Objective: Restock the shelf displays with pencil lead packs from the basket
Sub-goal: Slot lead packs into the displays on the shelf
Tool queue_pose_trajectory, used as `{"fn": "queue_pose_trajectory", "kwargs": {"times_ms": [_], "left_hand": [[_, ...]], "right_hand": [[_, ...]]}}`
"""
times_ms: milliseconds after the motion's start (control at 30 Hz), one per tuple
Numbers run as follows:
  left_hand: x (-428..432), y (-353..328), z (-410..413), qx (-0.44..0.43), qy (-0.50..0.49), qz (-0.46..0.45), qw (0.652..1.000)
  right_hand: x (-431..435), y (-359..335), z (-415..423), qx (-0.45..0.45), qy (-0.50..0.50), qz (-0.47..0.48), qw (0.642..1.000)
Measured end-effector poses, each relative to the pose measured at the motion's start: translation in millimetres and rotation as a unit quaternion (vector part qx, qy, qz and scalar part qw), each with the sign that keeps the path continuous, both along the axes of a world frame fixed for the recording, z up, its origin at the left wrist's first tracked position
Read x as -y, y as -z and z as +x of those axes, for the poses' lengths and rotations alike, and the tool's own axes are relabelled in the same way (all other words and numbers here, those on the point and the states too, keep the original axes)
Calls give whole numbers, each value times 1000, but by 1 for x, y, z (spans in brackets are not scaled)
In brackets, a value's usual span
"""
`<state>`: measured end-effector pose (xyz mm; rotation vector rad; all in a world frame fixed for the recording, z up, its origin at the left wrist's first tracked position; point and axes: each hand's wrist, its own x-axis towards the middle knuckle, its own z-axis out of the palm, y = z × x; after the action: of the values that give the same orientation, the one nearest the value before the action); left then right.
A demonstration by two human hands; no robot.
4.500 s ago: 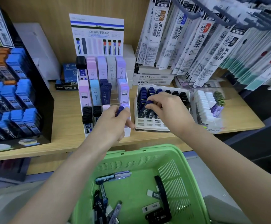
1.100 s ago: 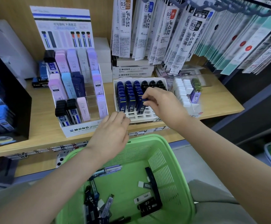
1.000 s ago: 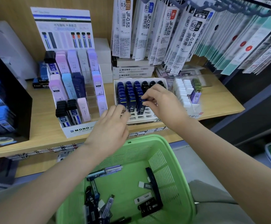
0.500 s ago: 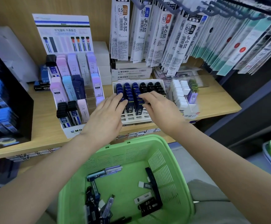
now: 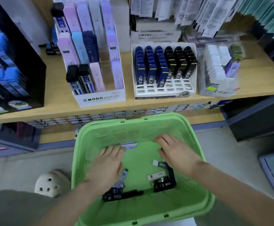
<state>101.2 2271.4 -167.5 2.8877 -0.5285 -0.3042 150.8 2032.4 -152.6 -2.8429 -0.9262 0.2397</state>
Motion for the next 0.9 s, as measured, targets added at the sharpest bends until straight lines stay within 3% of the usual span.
{"fn": "queue_pose_trajectory", "kwargs": {"times_ms": [100, 233, 367, 600, 900], "left_hand": [[0, 40, -11, -130, -54, -3, 990], [5, 89, -15, -240, -110, -54, 963], [10, 132, -16, -313, -143, -104, 933], [17, 173, -19, -297, -186, -140, 926], [32, 192, -19, -298, -130, -40, 945]], "right_hand": [[-7, 39, -4, -123, 2, -12, 992], [-13, 96, -4, -239, 40, -11, 970], [6, 137, 7, -315, 139, 0, 939], [17, 185, 3, -330, 142, -48, 932], [16, 202, 7, -299, 65, -128, 943]]}}
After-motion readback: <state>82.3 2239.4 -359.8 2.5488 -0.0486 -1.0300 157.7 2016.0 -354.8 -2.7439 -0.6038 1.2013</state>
